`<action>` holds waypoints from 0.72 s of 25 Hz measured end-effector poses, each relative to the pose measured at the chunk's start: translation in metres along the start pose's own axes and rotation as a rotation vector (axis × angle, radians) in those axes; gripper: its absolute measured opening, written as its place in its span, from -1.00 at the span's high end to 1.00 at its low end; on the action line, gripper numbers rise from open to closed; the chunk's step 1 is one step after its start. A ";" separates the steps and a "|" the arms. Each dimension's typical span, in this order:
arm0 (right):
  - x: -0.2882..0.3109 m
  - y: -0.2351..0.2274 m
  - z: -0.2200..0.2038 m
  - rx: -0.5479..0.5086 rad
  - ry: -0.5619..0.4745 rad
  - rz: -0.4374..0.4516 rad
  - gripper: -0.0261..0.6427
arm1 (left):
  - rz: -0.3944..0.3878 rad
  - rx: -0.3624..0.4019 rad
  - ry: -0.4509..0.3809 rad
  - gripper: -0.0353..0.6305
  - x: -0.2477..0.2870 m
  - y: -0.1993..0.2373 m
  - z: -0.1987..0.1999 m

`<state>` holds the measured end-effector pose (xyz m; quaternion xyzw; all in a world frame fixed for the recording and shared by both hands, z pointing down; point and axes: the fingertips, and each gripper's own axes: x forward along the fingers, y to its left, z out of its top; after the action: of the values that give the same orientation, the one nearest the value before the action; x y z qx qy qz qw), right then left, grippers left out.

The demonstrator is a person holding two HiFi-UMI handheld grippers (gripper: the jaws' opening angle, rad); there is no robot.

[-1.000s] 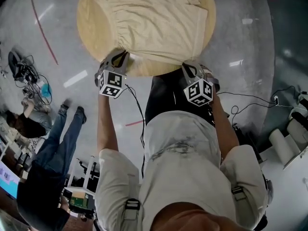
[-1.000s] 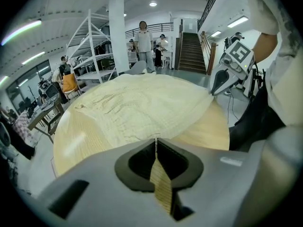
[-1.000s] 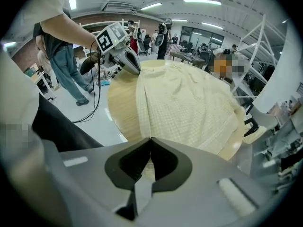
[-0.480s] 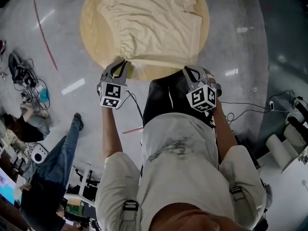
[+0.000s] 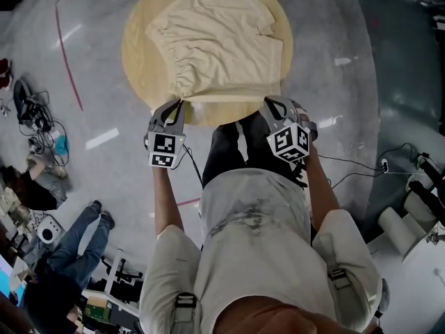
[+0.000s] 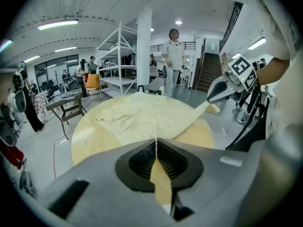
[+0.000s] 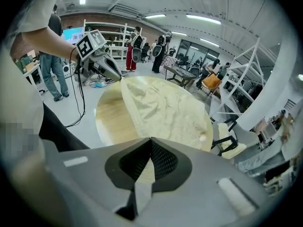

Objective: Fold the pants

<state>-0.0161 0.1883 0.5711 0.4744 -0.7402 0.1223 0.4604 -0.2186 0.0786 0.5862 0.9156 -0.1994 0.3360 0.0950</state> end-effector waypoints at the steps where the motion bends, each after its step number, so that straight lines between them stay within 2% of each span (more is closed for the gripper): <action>1: -0.001 -0.004 0.001 -0.003 -0.003 -0.002 0.89 | 0.005 -0.006 -0.005 0.83 0.000 -0.001 0.004; 10: 0.005 -0.048 0.003 -0.048 -0.036 0.028 0.89 | 0.079 -0.085 -0.017 0.83 0.009 -0.003 0.032; 18: 0.015 -0.106 0.017 -0.107 -0.095 0.079 0.89 | 0.165 -0.157 0.008 0.83 0.023 -0.004 0.059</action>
<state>0.0591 0.1142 0.5466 0.4249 -0.7849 0.0781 0.4442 -0.1671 0.0568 0.5562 0.8844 -0.2997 0.3297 0.1392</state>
